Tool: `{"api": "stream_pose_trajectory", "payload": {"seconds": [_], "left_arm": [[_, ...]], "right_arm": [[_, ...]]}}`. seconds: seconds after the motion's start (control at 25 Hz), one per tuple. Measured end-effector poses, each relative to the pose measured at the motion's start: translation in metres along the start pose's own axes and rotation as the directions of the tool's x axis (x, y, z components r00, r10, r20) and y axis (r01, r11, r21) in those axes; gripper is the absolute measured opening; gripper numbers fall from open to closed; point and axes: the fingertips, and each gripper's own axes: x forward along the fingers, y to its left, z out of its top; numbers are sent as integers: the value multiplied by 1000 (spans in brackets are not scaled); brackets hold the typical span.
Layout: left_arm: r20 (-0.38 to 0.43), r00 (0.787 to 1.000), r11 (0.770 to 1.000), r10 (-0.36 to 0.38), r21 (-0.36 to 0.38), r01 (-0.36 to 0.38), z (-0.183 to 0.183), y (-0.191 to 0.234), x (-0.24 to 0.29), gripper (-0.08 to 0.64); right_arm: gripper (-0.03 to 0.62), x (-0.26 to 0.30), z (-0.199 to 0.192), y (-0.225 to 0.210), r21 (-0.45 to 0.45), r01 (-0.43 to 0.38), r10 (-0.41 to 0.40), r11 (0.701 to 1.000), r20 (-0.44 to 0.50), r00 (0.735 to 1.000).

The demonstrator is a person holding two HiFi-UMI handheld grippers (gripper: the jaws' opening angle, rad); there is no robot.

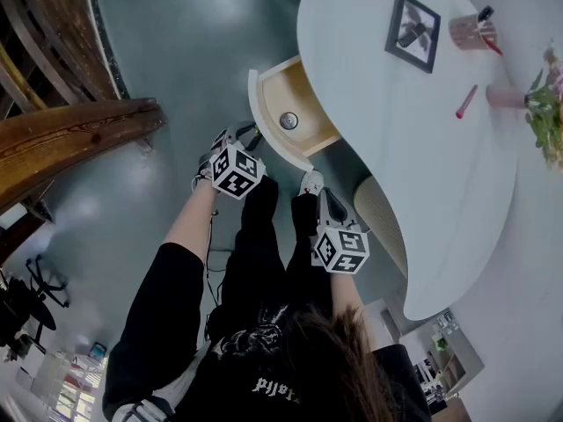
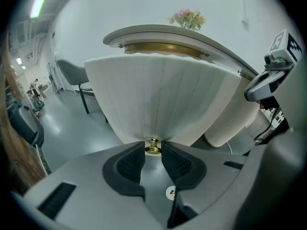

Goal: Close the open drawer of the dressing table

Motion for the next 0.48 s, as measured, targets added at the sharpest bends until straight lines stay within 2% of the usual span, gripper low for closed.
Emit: {"api": "stream_pose_trajectory", "payload": {"seconds": [0.48], "left_arm": [[6,1000,1000,2,3,-2,11,-2,8,118]], "right_arm": [[26,-5,-1,-9,5,5,-5,1000,9,1000]]}}
